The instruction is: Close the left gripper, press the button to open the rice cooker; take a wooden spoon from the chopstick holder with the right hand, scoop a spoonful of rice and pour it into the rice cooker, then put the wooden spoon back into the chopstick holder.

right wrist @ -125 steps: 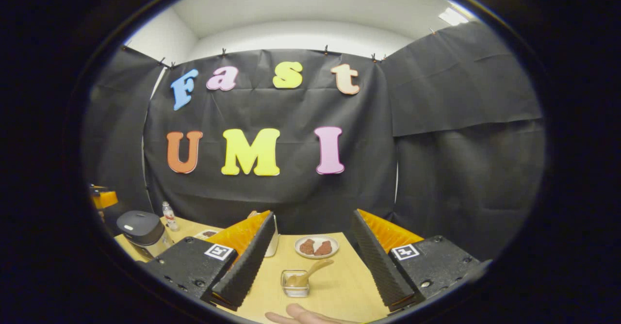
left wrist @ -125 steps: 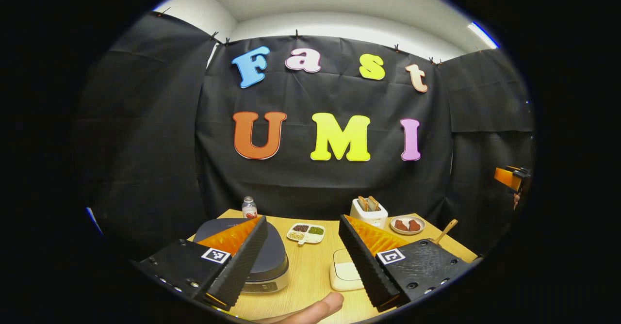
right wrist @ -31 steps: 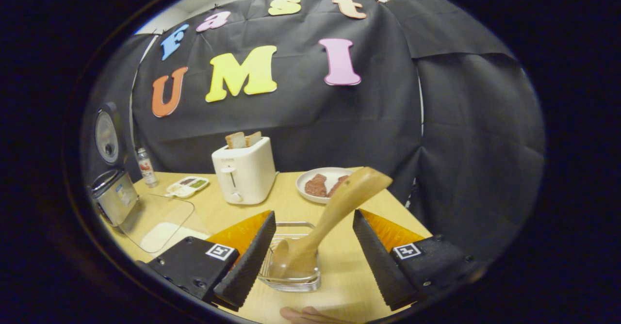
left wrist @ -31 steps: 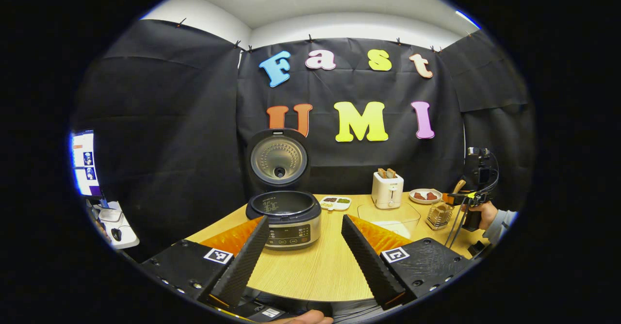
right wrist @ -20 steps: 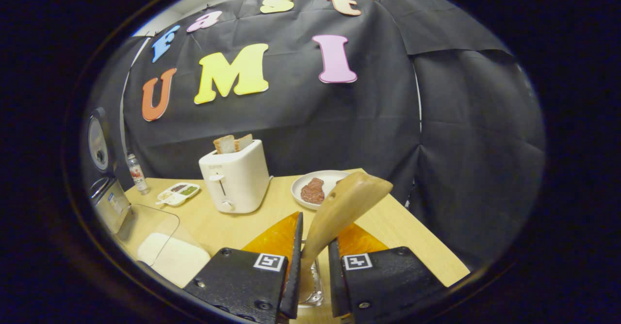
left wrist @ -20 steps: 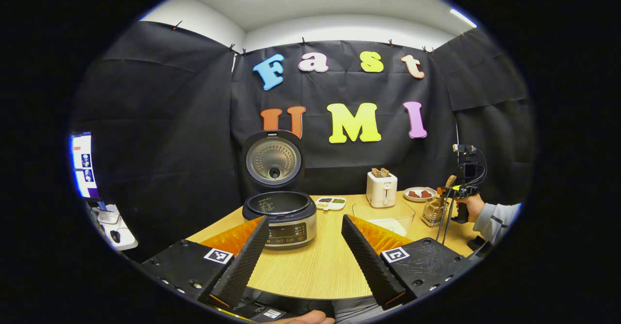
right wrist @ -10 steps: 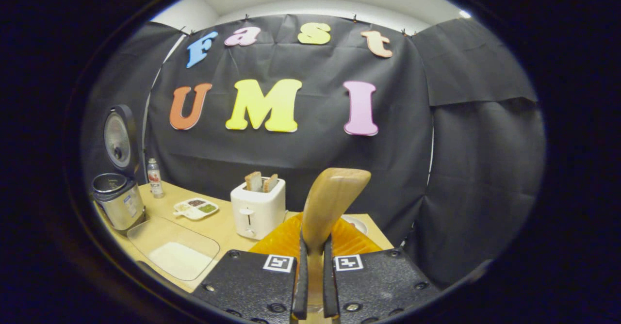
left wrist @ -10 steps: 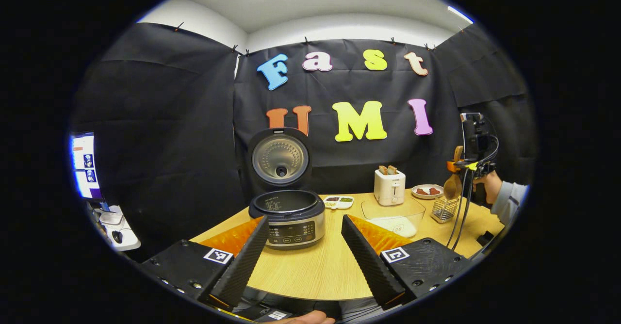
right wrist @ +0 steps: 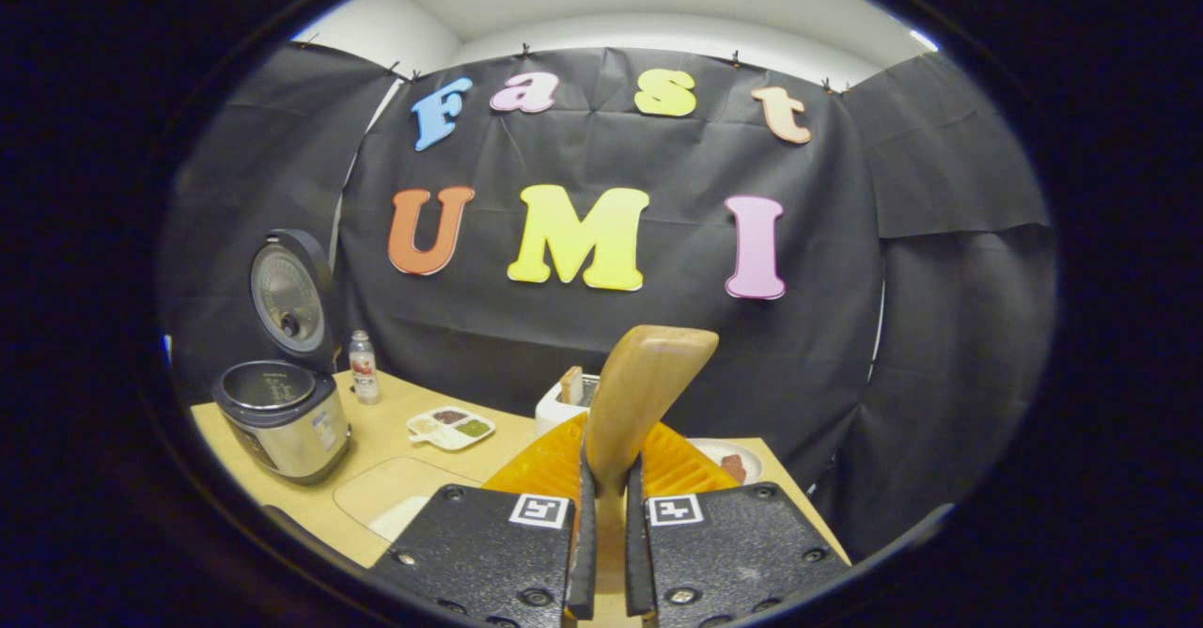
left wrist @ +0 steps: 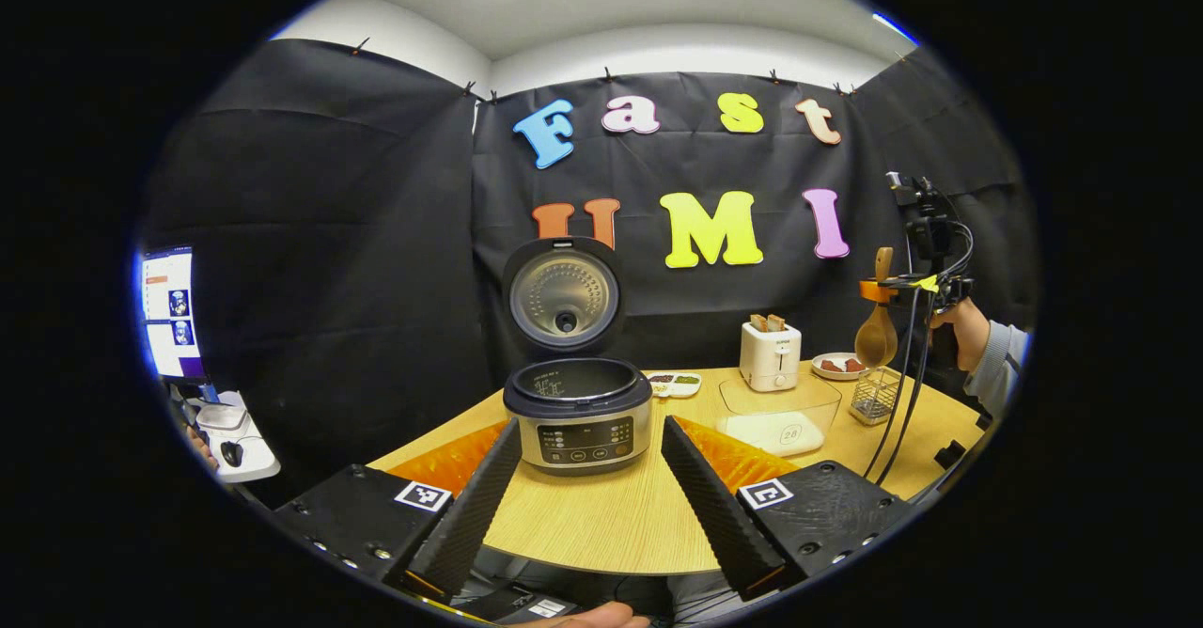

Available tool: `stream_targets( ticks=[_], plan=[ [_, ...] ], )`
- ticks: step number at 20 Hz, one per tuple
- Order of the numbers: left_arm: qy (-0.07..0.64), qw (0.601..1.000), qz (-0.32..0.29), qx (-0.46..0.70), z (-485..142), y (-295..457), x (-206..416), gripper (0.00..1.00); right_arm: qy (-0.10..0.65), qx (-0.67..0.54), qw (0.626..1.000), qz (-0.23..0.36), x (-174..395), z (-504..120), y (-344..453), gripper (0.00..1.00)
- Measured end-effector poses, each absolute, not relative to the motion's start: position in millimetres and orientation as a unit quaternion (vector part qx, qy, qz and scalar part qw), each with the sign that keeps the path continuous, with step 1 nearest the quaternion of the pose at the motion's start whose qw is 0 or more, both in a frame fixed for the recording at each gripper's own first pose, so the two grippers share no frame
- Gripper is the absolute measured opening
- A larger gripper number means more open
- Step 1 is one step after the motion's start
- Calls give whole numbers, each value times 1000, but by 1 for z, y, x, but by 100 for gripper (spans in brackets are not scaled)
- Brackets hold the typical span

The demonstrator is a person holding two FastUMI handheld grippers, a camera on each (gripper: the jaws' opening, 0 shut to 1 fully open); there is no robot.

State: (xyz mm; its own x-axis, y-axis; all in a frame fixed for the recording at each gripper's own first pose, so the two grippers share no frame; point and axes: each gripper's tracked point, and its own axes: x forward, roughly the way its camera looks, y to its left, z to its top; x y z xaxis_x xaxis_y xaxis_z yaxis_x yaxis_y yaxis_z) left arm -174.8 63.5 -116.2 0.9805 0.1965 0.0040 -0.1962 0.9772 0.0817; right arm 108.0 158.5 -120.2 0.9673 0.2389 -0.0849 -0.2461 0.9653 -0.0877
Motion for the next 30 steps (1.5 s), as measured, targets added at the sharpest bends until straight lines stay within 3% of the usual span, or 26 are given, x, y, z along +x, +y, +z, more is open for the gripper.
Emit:
stream_targets(
  ticks=[5, 9, 22, 27, 30],
  plan=[
    [7, 995, 95, 26, -125, 70, -176, 96, 40, -52, 987, 147, 106, -122, 212, 14],
    [8, 995, 96, 15, -130, 75, -175, 96, 39, -70, 988, 130, 115, -142, 240, 14],
    [12, 997, 79, -19, -138, 76, -168, 96, 158, -72, 982, 80, 146, -271, 265, 13],
    [26, 997, 72, -20, -148, 72, -164, 95, 210, -12, 972, 102, 128, -284, 284, 12],
    [25, 997, 69, -20, -149, 69, -165, 95, 237, 60, 958, 149, 119, -284, 306, 13]
  ],
)
